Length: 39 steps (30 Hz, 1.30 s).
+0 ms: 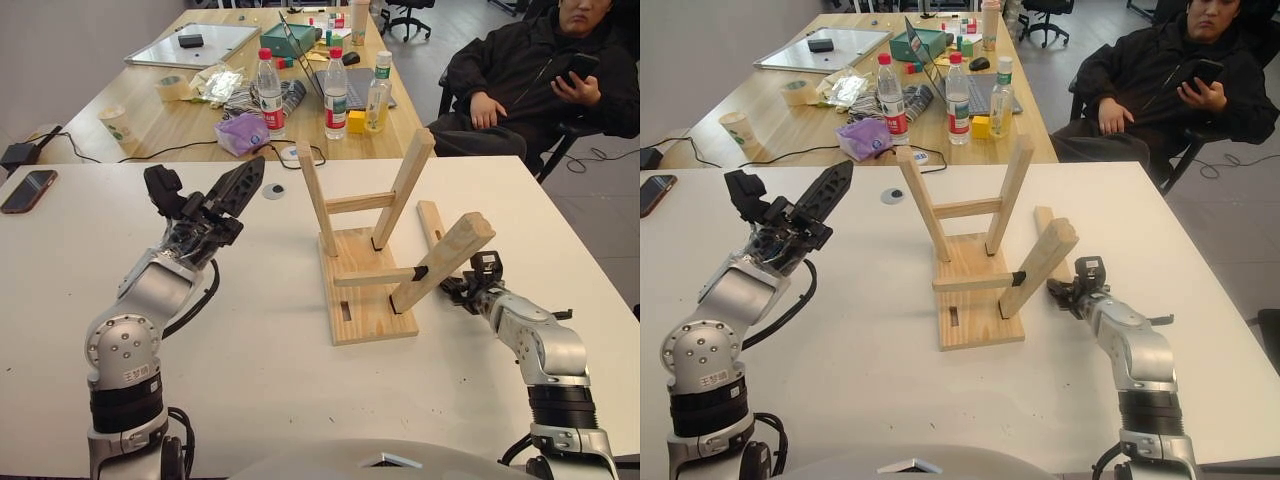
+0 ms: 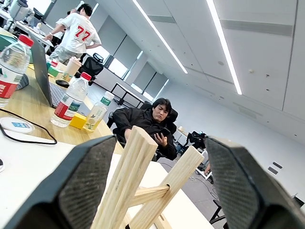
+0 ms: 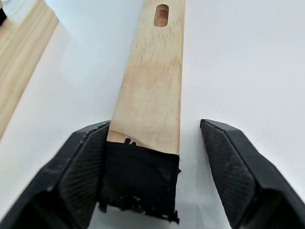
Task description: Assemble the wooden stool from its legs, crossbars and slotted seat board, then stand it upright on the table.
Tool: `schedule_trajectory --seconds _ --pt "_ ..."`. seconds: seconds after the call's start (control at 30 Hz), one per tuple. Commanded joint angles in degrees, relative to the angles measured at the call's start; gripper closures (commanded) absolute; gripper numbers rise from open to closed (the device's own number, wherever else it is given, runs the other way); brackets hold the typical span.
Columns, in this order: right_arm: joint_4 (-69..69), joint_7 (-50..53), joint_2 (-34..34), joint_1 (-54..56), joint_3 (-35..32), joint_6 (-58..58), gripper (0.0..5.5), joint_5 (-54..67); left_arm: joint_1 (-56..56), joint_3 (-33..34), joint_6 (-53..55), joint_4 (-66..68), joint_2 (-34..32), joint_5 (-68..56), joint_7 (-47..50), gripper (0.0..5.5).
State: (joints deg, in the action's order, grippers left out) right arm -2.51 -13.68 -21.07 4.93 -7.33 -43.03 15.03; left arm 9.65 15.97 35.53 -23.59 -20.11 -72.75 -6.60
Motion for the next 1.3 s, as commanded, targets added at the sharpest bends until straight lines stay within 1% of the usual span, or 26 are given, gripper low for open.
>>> schedule_trajectory --seconds 0.03,0.1,0.17,0.27,0.37,0.5,0.6,0.7,0.73,0.83,0.97,1.17,1.3 --pt "3.06 1.78 1.96 -1.35 -3.58 3.41 2.92 0.09 2.68 -0.23 0.29 1.16 -0.98 2.65 0.97 2.11" --pt "2.26 3.2 3.75 0.6 -7.31 10.61 3.23 1.45 3.67 -1.32 0.64 1.81 -2.24 6.17 0.72 2.11" --pt "0.35 3.19 4.95 3.52 -9.84 16.01 3.49 3.31 5.14 -1.24 0.77 2.5 -2.32 6.92 0.22 2.11" --pt "-1.97 -0.69 4.53 9.91 -11.29 20.72 3.49 7.36 8.21 0.16 1.17 3.04 -2.47 4.67 -0.56 2.11" --pt "-3.86 -6.78 2.41 18.77 -11.66 21.34 3.49 13.4 13.2 1.95 1.9 4.01 -2.95 0.15 -0.95 2.11" --pt "-5.5 -15.72 -0.78 30.67 -10.77 14.19 3.49 24.83 21.23 2.03 3.82 4.01 -2.44 -9.58 -1.0 2.11" --pt "-3.43 -22.9 -3.14 39.39 -10.02 3.69 3.49 36.51 26.38 0.94 5.3 4.6 -1.76 -17.1 -2.46 2.11" --pt "-0.35 -29.83 -5.3 45.34 -8.99 -5.5 3.49 44.95 30.43 0.36 4.72 6.53 -0.54 -20.54 -3.63 2.11" --pt "0.8 -30.83 -5.34 46.5 -8.75 -7.27 3.49 46.22 31.15 0.07 4.35 6.99 -0.41 -19.83 -4.62 2.11" --pt "1.82 -34.07 -6.48 47.02 -7.62 -11.44 3.49 48.91 31.08 -0.68 4.18 7.7 -0.17 -18.32 -7.61 2.11" --pt "0.94 -37.36 -7.65 45.75 -7.02 -16.43 3.49 51.84 29.05 1.14 3.77 6.27 0.79 -21.48 -11.67 2.11" --pt "1.76 -40.27 -9.4 44.71 -6.98 -18.86 3.49 52.24 28.78 4.76 2.56 7.04 -0.11 -25.77 -13.58 2.11" --pt "1.62 -40.73 -9.67 44.33 -6.96 -19.15 3.49 52.3 28.38 5.39 2.69 7.59 -0.41 -27.26 -13.61 2.11"
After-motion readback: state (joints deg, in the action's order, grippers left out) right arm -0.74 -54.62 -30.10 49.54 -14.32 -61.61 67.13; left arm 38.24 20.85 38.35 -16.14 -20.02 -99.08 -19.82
